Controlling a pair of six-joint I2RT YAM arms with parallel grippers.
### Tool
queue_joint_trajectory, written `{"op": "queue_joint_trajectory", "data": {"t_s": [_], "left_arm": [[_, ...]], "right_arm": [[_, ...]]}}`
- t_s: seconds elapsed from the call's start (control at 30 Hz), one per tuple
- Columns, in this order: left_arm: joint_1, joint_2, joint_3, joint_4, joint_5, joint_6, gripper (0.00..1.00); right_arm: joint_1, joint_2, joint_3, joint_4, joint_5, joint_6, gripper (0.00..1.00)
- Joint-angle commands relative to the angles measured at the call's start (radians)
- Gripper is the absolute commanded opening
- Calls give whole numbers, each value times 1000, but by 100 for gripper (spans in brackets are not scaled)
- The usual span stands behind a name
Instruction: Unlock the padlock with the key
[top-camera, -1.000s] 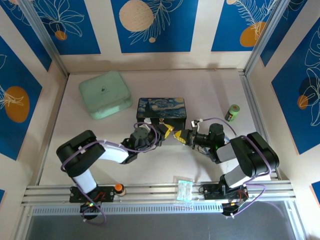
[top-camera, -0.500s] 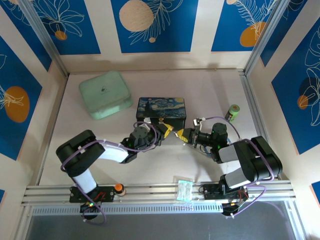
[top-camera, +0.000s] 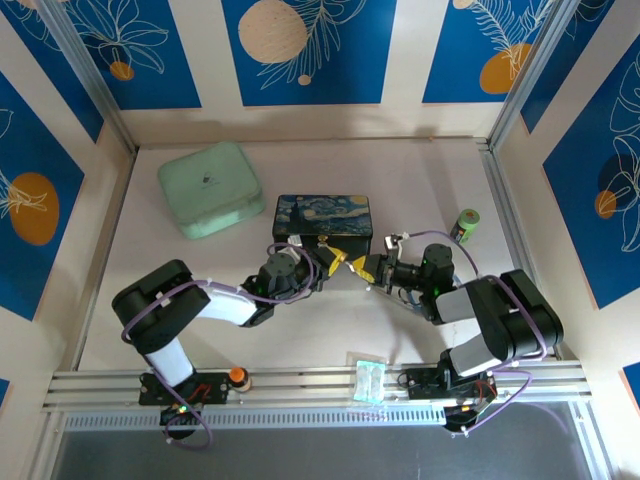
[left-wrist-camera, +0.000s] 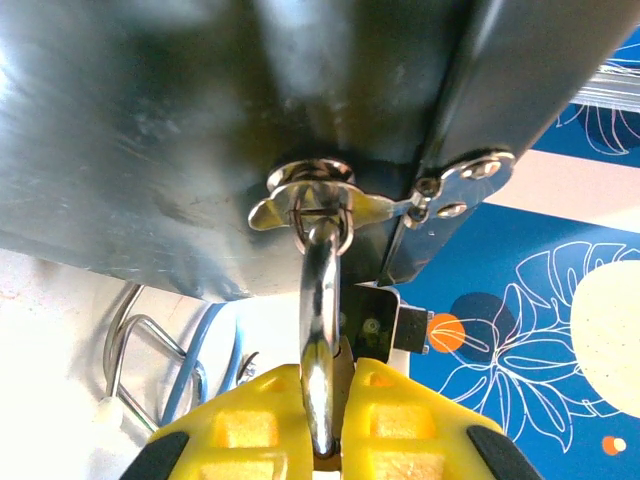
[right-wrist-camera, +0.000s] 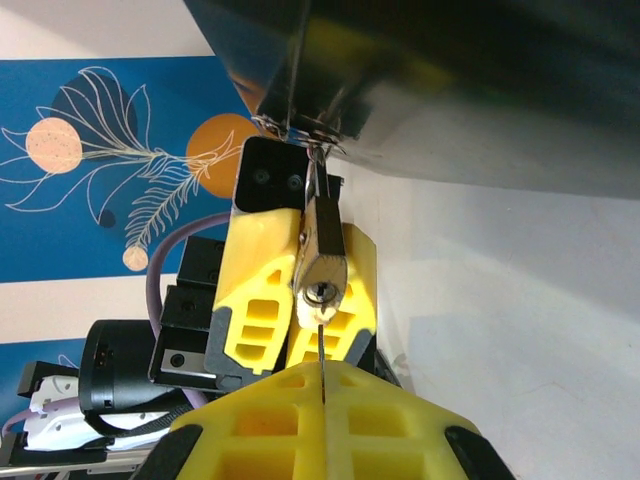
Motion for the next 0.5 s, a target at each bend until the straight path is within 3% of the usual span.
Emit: {"op": "queue_joint_trajectory", "data": {"t_s": [0.0,0.47], "left_arm": [[-11,4,18,109,5,8,0],[-26,27,13,145,13,-15,0]], "right_arm": [[14,20,22,31,10,15,0],[6,75,28,102,36,46,0]]}}
